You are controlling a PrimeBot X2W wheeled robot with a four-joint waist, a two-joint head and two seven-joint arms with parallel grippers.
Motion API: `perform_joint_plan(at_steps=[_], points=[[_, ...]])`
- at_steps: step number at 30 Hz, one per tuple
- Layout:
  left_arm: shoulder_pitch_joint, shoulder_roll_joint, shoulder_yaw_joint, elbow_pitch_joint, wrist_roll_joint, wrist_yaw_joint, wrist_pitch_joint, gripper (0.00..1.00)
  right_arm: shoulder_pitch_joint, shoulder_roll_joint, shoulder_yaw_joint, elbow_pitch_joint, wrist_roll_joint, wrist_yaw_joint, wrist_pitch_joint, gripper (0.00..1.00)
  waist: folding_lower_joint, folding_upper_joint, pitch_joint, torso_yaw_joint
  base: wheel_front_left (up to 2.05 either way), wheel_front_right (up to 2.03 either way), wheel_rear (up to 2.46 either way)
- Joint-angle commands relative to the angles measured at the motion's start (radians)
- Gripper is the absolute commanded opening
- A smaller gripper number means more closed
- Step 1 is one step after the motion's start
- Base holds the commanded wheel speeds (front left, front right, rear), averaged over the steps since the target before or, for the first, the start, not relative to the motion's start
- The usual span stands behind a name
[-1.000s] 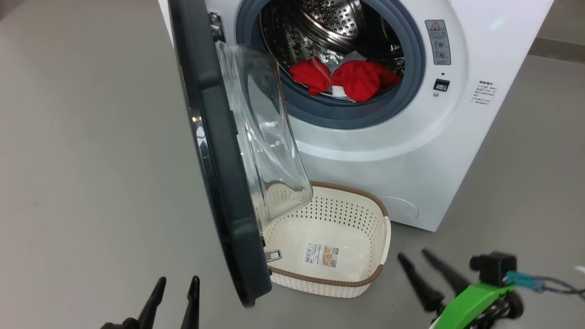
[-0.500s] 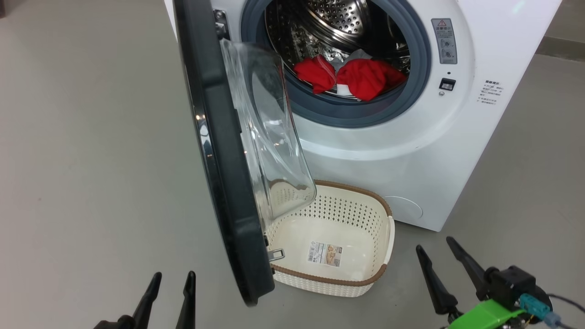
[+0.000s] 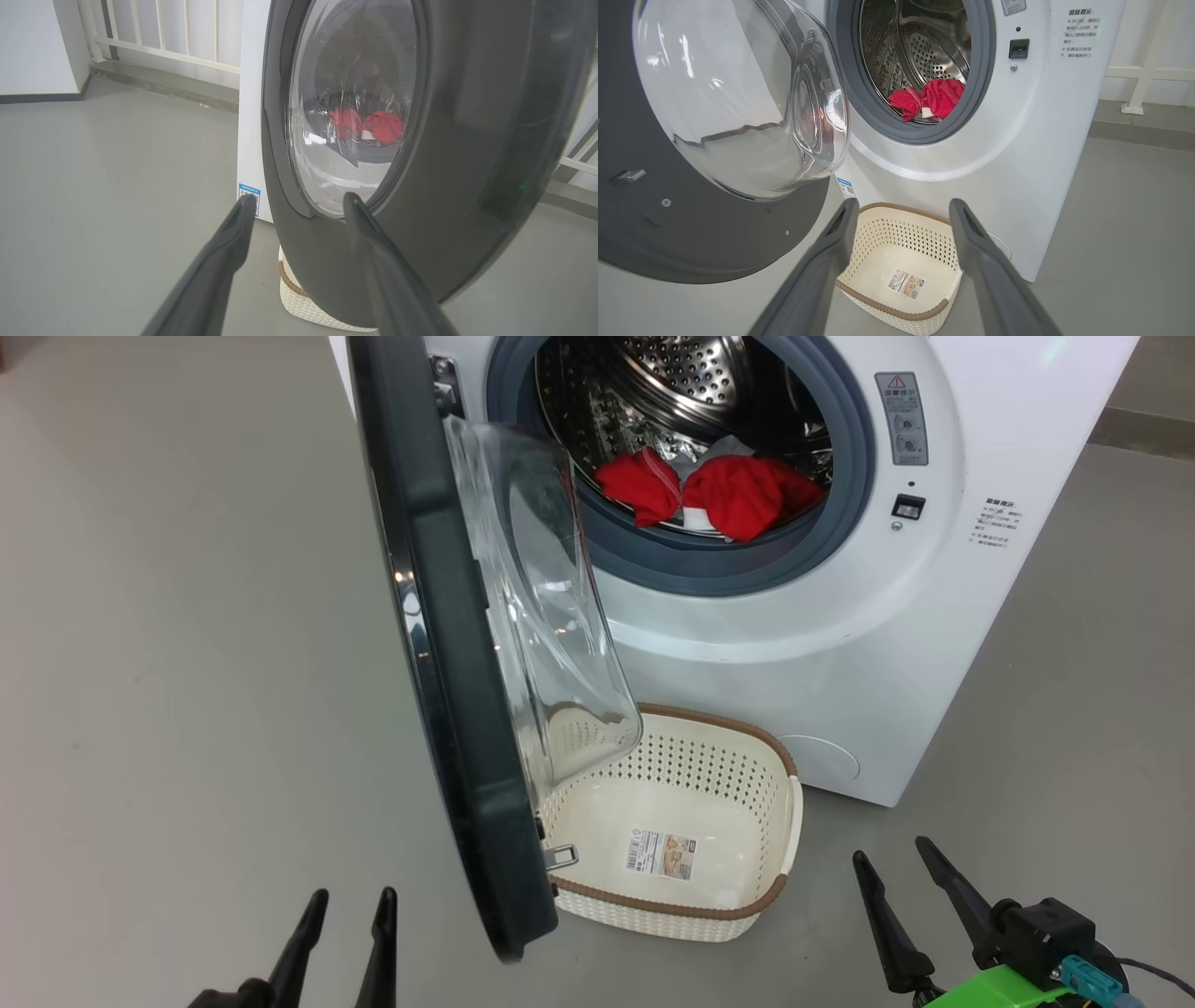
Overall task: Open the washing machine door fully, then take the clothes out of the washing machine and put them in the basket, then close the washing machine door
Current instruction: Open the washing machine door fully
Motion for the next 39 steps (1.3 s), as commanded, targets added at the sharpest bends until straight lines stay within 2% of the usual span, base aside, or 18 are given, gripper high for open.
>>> perform_joint_plan(at_steps=[1,2,3,4,10,17,21,25,31,39], points=[[-0.03,0.01,0.036,-0.029,0.009,-0.004,-0.012,0.96,-0.012,-0.007,0.021,-0.028,-0.014,0.007,-0.009,1.0,0.0,0.0,0.0,0.0,0.0,0.0,0.0],[-0.031,0.01,0.037,-0.03,0.009,-0.004,-0.012,0.77,-0.012,-0.007,0.021,-0.029,-0.014,0.007,-0.009,1.0,0.0,0.0,0.0,0.0,0.0,0.0,0.0],[-0.03,0.01,0.037,-0.03,0.008,-0.005,-0.012,0.31,-0.012,-0.006,0.021,-0.029,-0.015,0.007,-0.009,1.0,0.0,0.0,-0.001,0.001,0.0,0.0,0.0],[-0.031,0.01,0.037,-0.031,0.008,-0.005,-0.012,0.0,-0.011,-0.006,0.02,-0.03,-0.015,0.007,-0.009,1.0,0.0,0.0,0.0,0.001,0.0,0.0,0.0],[-0.057,0.01,0.079,-0.12,-0.014,-0.001,-0.012,0.0,-0.013,-0.002,0.019,-0.033,-0.017,0.007,-0.009,1.0,0.0,0.0,0.004,0.0,0.0,0.0,0.0],[-0.117,0.01,0.129,-0.356,-0.069,0.016,-0.012,0.0,-0.019,-0.002,0.021,-0.032,-0.018,0.007,-0.009,1.0,0.0,0.0,0.008,-0.009,0.0,0.0,0.0],[-0.131,0.01,0.062,-0.487,-0.079,0.02,-0.012,0.0,-0.025,-0.004,0.017,-0.034,-0.016,0.007,-0.009,1.0,0.0,0.0,0.011,-0.018,0.0,0.0,0.0],[-0.128,0.01,-0.08,-0.541,-0.064,0.012,-0.012,0.0,-0.028,-0.003,0.018,-0.035,-0.015,0.007,-0.009,1.0,0.0,0.0,0.016,-0.025,0.0,0.0,0.0],[-0.098,0.01,-0.288,-0.43,-0.057,-0.005,-0.012,0.0,-0.036,0.0,0.025,-0.034,-0.016,0.007,-0.01,1.0,0.0,0.0,0.031,-0.037,0.0,0.0,0.0],[-0.09,0.01,-0.344,-0.195,-0.106,-0.013,-0.012,0.0,-0.048,0.004,0.032,-0.031,-0.019,0.007,-0.01,1.0,0.0,0.0,0.05,-0.053,0.0,0.0,0.0]])
